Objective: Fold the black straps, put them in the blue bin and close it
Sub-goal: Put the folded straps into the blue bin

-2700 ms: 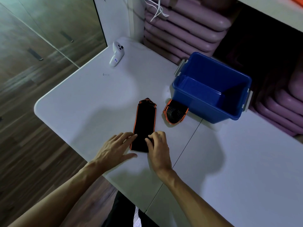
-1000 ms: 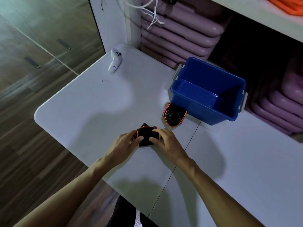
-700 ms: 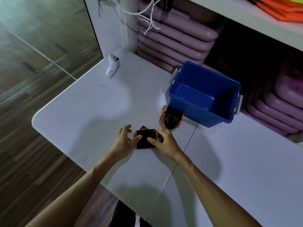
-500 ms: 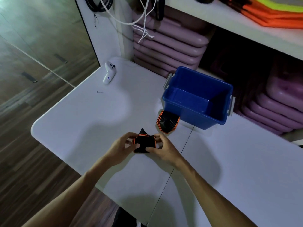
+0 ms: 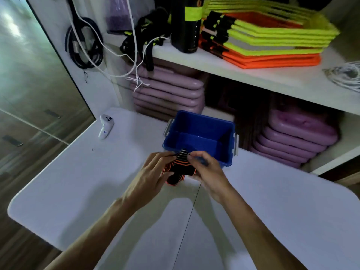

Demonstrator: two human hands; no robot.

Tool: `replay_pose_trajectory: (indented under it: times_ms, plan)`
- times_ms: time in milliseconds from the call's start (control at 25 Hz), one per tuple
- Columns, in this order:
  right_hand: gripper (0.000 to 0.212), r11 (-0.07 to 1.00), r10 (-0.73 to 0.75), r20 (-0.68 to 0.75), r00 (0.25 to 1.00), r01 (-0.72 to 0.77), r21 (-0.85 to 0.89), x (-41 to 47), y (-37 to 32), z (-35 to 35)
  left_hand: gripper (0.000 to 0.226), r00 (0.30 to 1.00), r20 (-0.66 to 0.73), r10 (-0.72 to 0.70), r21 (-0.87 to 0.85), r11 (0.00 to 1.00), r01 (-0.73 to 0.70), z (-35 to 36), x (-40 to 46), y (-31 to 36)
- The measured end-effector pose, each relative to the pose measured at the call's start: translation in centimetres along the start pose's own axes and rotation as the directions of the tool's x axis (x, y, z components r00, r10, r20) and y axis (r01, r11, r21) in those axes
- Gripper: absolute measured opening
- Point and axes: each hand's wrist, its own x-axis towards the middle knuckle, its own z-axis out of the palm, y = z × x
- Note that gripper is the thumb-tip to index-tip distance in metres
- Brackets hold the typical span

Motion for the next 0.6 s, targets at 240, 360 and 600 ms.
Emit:
replay_pose_trajectory:
  times_ms: [240,360,600]
  plan:
    - [0.01,0.987,-0.049,-0.208,0.977,0.08,0.143,7.8,-2.7,-1.3,0.053,0.998,0.053,0.044,-0.053,0.998,-0.042,0.7,9.2,-5.2]
    - [0.006,0.99,0.021,-0.326,0.945,0.025,0.138,12.4,-1.5,-1.6,0.061,0.994,0.102,-0.045,0.053,0.998,0.04,2.6,12.5,-10.1]
    - [0.024,0.992,0.118,-0.532,0.839,-0.074,0.102,21.4,2.7,-0.2,0.089,0.952,0.263,-0.159,-0.061,0.982,0.181,7.2,14.4,-15.9]
